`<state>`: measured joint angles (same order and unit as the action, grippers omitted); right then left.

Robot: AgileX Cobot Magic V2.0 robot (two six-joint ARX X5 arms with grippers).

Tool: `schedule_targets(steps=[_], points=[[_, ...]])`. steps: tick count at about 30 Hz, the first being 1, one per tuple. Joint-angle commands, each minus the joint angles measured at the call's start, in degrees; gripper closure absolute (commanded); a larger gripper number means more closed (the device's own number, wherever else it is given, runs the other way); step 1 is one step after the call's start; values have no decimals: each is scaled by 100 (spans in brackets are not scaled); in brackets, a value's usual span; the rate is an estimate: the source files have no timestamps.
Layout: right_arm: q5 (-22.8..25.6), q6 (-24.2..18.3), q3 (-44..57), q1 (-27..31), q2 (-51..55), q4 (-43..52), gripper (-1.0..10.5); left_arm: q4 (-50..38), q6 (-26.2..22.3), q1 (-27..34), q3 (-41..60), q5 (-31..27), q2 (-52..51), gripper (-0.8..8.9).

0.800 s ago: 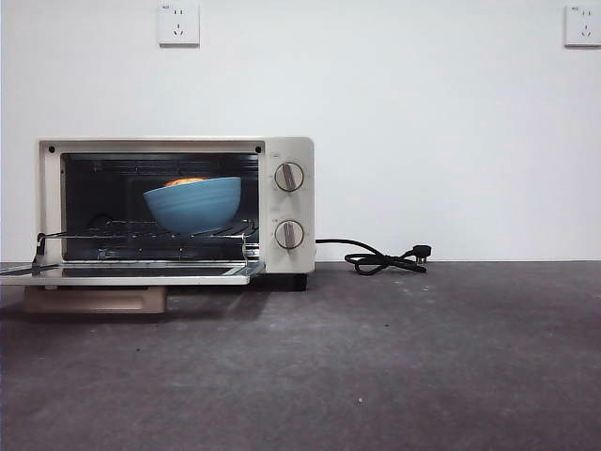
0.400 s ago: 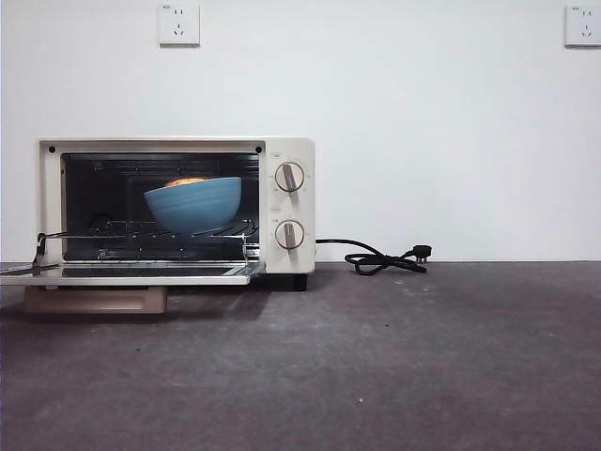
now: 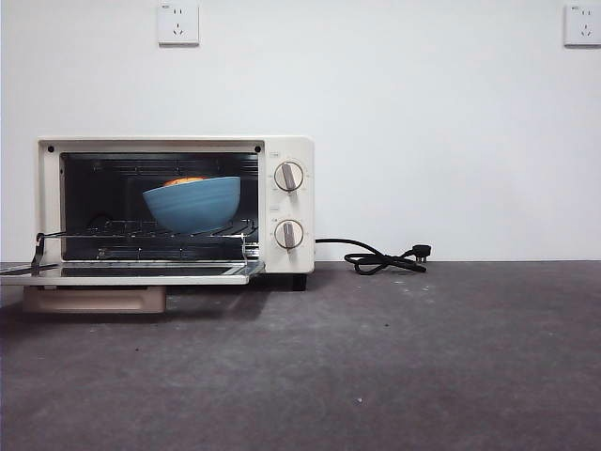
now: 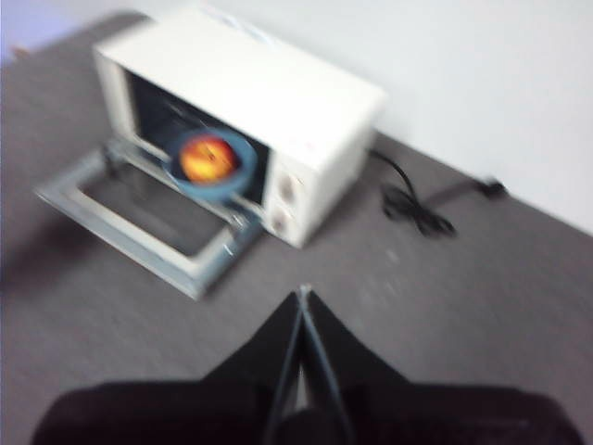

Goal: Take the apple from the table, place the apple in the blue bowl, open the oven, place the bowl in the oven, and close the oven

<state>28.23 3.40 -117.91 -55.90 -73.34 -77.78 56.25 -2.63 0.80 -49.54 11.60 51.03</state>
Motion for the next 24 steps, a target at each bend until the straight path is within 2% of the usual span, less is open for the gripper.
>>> schedule_targets(steps=[1,4,10,13,17,24], points=[[297,466,1191,-2,887,-129,958,-332,-81,525,216,833,409,823],[352,682,2131,-2,1674,-20,958,-507,-83,966,229,1458,962,823],[216,876,3604,-2,3093,898,958,-940,-81,1611,232,1674,1926,822],[203,1025,4089,-2,3578,1060,958,-1152,-81,1810,229,1893,2354,822],[166,1215,4507,-2,3886,973,958,-1569,74,2041,229,1921,2876,823],[52,1287,4966,-2,3910,1147,958,-2529,793,2315,229,2618,3687,822]])
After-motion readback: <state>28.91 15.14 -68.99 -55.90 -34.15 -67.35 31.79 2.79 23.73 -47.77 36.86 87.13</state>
